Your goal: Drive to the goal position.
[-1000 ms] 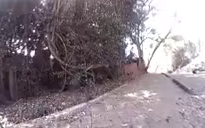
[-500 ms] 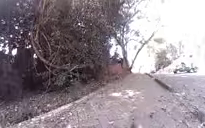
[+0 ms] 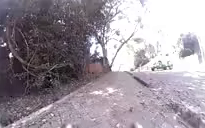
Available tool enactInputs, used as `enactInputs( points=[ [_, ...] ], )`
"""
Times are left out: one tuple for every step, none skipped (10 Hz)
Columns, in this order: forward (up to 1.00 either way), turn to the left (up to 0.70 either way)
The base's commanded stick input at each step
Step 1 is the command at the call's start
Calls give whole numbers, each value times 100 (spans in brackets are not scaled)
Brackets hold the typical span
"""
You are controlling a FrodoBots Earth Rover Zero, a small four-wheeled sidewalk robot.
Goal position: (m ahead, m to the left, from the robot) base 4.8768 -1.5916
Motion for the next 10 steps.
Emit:
enactInputs(
  points=[
    [70,0],
    [70,0],
    [70,0],
    [70,0],
    [70,0],
    [70,0],
    [70,0],
    [70,0],
    [70,0],
    [70,0]
  ],
)
